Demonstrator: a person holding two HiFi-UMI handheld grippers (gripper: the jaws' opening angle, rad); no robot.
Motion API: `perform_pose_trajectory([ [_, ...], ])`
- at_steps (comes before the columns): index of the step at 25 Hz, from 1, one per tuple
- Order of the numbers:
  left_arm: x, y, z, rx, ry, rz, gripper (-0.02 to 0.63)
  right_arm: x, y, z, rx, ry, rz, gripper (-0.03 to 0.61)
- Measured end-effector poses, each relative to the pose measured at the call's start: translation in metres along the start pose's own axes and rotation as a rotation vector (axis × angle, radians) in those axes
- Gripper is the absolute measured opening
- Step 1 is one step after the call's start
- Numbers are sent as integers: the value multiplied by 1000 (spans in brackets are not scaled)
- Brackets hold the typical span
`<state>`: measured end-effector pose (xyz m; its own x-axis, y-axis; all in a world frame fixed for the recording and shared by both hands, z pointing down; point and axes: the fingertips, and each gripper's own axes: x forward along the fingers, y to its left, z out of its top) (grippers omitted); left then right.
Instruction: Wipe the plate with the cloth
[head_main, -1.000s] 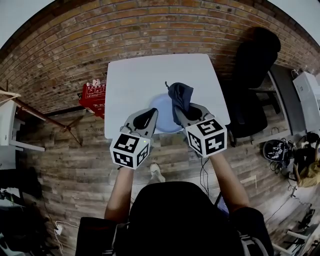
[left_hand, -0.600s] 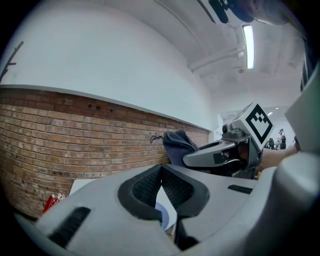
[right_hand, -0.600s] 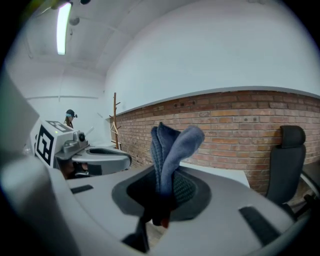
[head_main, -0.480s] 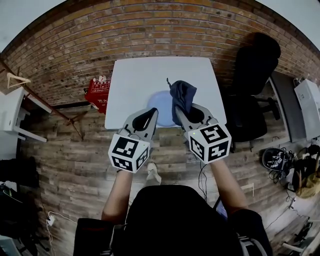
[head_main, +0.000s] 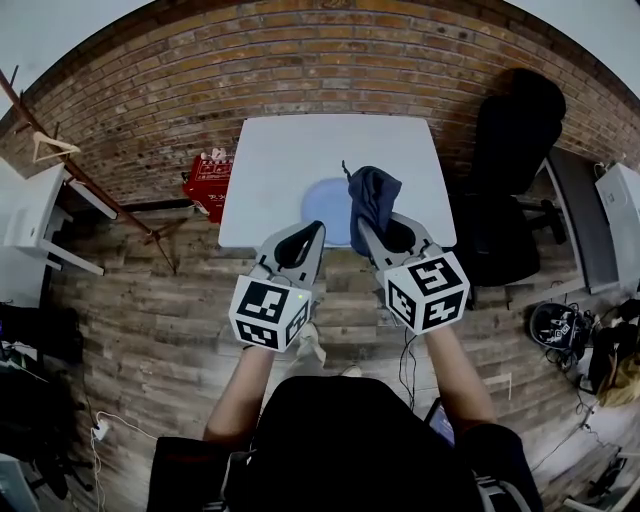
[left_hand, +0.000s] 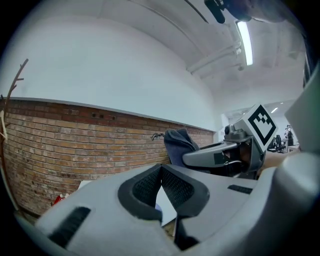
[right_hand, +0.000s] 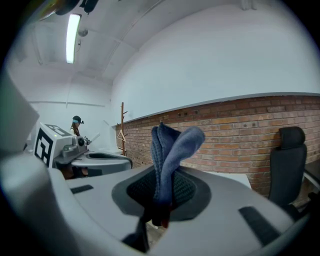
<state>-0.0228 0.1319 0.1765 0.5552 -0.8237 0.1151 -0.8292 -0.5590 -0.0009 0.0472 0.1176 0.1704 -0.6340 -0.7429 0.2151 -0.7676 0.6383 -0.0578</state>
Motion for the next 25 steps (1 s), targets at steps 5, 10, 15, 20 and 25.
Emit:
perform_pose_trajectory([
  [5, -9, -13, 0, 4, -9, 12, 20, -16, 3, -2, 3, -13, 1, 60],
  [10, -18, -24, 4, 3, -30, 26, 20, -31, 8, -5, -16, -18, -1, 60],
  [15, -28, -33, 1, 1, -36, 40, 20, -41, 16, -9, -17, -23, 7, 58],
  [20, -33, -34, 4, 6, -43, 49, 20, -46, 20, -9, -14, -34, 10, 60],
  [25, -37, -31, 7, 11, -48, 51, 20, -46, 24, -8, -22, -40, 3, 58],
])
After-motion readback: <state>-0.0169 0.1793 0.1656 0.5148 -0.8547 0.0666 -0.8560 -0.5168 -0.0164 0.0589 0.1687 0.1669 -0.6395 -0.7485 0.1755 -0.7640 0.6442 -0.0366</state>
